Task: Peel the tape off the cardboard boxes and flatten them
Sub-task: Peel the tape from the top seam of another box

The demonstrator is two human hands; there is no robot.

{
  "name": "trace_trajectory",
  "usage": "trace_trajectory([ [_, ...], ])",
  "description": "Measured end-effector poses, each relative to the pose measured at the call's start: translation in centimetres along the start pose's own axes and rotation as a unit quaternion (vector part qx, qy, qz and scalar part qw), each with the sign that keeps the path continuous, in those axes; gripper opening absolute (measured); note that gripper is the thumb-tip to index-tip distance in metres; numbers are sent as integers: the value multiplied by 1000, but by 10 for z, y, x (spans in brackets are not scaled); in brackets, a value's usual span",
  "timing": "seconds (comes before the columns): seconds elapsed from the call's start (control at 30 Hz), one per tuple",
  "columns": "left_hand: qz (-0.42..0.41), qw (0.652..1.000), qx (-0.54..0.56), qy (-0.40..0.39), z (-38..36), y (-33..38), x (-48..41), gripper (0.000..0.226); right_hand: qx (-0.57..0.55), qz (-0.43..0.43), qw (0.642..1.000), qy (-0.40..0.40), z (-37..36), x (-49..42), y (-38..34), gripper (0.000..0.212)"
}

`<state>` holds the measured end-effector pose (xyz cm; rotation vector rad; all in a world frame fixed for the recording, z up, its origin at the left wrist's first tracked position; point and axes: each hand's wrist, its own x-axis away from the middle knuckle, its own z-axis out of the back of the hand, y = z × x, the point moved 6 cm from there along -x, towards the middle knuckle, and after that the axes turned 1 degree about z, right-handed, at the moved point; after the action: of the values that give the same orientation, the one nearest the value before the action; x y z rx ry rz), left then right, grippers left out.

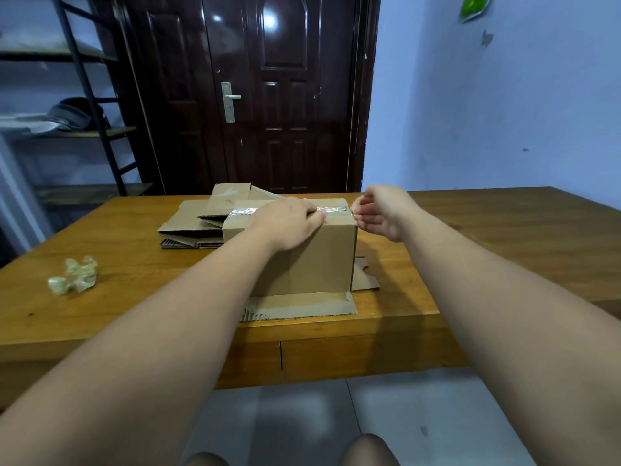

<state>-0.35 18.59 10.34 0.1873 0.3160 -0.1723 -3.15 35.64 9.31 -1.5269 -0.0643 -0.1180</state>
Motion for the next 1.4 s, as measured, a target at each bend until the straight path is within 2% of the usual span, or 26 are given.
trace_trajectory([
  [0.1,2,1000,0,-2,-1,-1,0,45,64,25,998,11,-3,3,-8,9],
  [0.13,2,1000,0,-2,-1,-1,1,45,74,29,997,25,-3,1,-9,15],
  [0.2,-2,1000,1,-4,-1,0,1,45,53,22,997,48,-2,-4,-8,22],
  [0.37,-4,1000,6,-7,0,0,1,46,-66,9,994,85,-4,-9,-7,19],
  [0.57,-6,1000,15,-7,-2,-2,0,48,-24,66,989,131,-6,-8,-15,27],
  [0.7,-3,999,26,-23,-1,-1,1,46,-42,104,987,113,-21,-5,-35,22],
  [0.77,12,998,52,-41,3,0,3,43,-42,149,986,55,-40,2,-52,21],
  [0.87,47,986,151,-57,7,-2,1,45,38,209,975,-62,-79,18,-65,19],
  [0.93,68,976,203,-34,12,-3,0,49,93,227,965,-95,-92,22,-65,12],
  [0.97,84,973,215,-24,14,-6,0,42,96,234,962,-100,-92,23,-65,9],
  [1.0,105,968,225,-18,14,-9,0,34,88,245,961,-96,-90,22,-64,11],
  [1.07,128,960,248,-14,17,-13,-1,25,105,275,955,-35,-76,19,-64,21],
  [1.17,136,950,279,-18,18,-16,-4,26,235,285,926,75,-59,17,-55,40],
  [1.23,144,944,295,-15,19,-16,-3,26,298,247,919,69,-56,13,-42,52],
  [1.3,158,930,332,6,19,-20,-2,22,399,229,888,24,-62,13,-29,55],
  [1.4,196,883,425,21,18,-29,-1,15,487,233,842,15,-67,13,-21,43],
])
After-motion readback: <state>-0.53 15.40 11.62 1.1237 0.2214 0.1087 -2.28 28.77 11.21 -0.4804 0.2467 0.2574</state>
